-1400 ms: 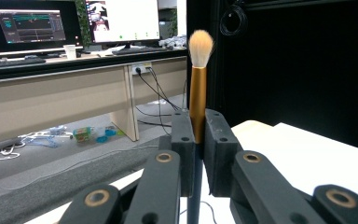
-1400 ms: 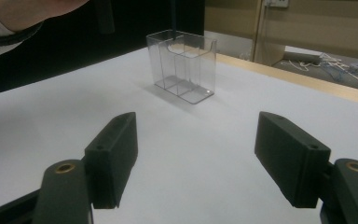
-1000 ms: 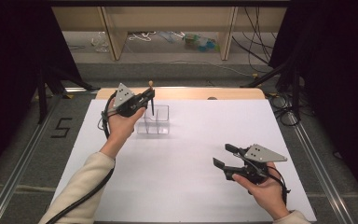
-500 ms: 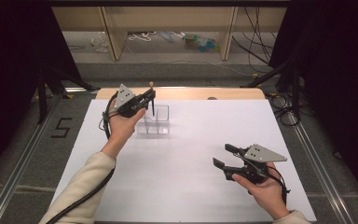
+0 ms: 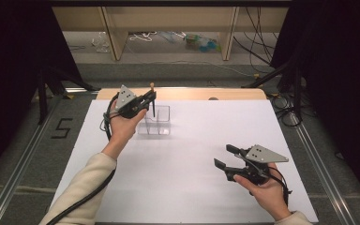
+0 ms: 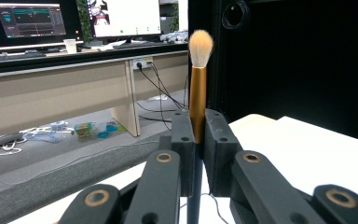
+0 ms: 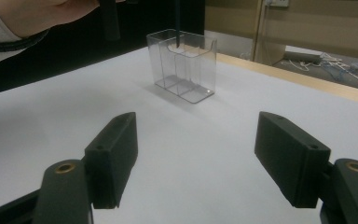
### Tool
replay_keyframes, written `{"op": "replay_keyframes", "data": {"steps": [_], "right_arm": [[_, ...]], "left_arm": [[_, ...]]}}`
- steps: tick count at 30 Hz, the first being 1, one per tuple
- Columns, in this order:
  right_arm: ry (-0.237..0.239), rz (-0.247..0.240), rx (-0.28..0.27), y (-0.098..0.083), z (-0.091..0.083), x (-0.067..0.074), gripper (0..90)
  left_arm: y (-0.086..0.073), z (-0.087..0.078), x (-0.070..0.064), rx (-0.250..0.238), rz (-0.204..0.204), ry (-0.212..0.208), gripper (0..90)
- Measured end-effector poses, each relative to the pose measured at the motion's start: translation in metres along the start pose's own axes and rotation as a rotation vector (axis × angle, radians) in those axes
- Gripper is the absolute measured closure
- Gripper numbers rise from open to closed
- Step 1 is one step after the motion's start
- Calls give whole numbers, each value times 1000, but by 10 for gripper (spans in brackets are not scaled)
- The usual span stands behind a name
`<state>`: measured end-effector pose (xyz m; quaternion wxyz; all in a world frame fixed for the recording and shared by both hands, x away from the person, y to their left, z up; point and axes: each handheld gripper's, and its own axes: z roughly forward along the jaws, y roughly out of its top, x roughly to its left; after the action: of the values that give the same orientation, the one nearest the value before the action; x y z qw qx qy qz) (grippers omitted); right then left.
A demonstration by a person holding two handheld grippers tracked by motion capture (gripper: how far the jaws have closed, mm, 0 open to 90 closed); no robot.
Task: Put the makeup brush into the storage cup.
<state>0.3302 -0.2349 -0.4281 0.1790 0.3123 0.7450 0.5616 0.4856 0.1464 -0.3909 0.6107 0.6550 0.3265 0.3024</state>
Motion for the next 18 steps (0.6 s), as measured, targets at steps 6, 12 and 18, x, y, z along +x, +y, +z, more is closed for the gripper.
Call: {"op": "replay_keyframes", "data": {"steps": [6,12,18], "right_arm": [[1,0,-2,0,0,0,309],[1,0,-1,0,0,0,309],[-9,-24,-13,0,1,-1,310]], "left_arm": [[-2,1,0,3,-6,-1,835],[-3,1,0,7,-3,0,835],[-4,1,0,8,-7,1,835]]}}
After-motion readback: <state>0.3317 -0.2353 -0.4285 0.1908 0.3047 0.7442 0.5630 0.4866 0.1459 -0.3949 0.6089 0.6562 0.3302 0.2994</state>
